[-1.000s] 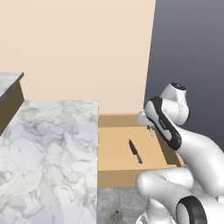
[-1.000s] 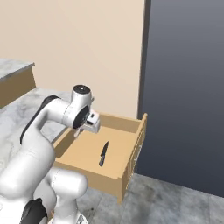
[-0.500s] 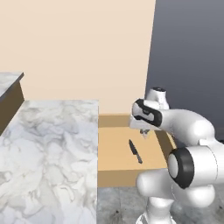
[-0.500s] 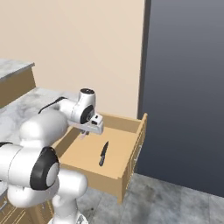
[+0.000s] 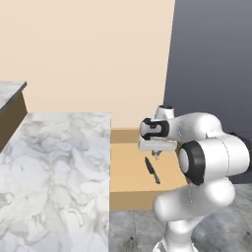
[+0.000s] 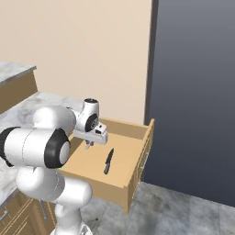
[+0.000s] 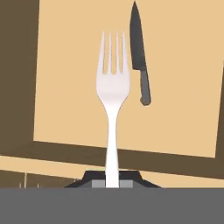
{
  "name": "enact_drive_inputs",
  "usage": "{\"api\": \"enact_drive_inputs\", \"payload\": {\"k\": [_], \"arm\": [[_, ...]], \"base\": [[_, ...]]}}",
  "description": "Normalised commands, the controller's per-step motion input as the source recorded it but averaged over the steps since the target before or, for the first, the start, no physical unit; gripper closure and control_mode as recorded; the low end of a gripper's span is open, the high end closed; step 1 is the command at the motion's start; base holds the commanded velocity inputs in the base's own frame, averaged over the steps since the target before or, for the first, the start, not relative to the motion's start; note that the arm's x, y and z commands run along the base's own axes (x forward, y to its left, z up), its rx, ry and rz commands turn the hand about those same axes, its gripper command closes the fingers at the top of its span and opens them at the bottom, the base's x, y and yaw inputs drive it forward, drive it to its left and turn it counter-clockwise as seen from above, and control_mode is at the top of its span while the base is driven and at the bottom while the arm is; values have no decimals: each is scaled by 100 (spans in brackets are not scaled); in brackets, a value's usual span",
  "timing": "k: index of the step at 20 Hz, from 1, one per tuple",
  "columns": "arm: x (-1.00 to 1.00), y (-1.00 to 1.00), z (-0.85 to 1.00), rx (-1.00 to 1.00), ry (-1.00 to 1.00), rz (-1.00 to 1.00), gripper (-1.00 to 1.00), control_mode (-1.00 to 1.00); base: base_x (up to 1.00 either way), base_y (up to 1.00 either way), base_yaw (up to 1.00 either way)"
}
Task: Pick up the metallic utensils from the counter and place them in the open drawer. Make sure not to pick up any wooden utensils.
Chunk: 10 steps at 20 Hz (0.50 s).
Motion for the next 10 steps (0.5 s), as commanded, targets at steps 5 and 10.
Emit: {"api": "enact_drive_inputs", "payload": {"k": [5,10], "arm": [[48,8,-56,-1,1,0,100,-100],[38,0,-45,0,0,0,100,-100]], "base": [[0,0,0],[0,0,0]]}}
